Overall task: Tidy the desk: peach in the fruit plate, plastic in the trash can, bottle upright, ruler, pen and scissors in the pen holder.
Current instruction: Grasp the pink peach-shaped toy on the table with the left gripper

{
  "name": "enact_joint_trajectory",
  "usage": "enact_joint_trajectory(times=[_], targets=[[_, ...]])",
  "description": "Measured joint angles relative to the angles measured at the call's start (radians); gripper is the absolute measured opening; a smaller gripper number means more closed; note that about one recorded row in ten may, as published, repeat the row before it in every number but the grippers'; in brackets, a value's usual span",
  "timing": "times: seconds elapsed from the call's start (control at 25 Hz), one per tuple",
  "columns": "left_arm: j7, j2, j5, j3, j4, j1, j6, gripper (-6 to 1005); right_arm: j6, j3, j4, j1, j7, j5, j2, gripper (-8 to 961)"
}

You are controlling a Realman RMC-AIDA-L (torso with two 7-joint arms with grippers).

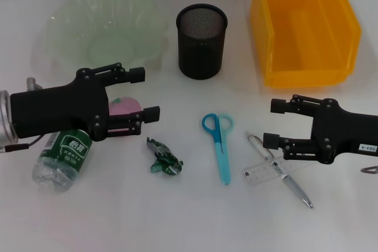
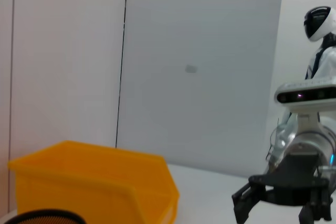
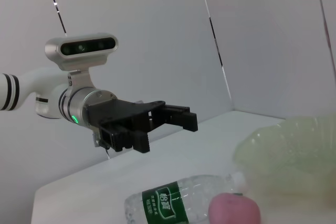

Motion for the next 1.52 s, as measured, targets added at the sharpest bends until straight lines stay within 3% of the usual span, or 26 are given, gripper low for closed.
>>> enact_joint_trajectory(times=[0.2, 0.48, 1.2, 1.44, 1.52], targets=[[-0.020, 0.001, 0.001, 0.109, 0.065, 0.009, -0.095, 759, 0.004, 0.000, 0.006, 0.000, 0.000, -0.002, -0.001, 814], [-0.206, 0.006, 0.067, 0.423, 0.305, 0.060, -0.433, 755, 0.004, 0.000, 0.006, 0.001, 0.000, -0.003, 0.000, 815], [-0.262, 0.007, 0.247, 0.453, 0.295, 0.043, -0.537, 743, 0.003, 0.002, 0.019, -0.004, 0.000, 0.000, -0.001, 814], [-0.388, 0.008, 0.394, 0.454, 0.269, -0.016, -0.553, 739, 0.004, 0.002, 0.022, -0.001, 0.000, 0.000, -0.001, 814], [-0.416, 0.007, 0.422, 0.451, 0.263, -0.029, -0.561, 666, 0.005, 0.002, 0.023, 0.000, 0.000, 0.000, -0.001, 815]])
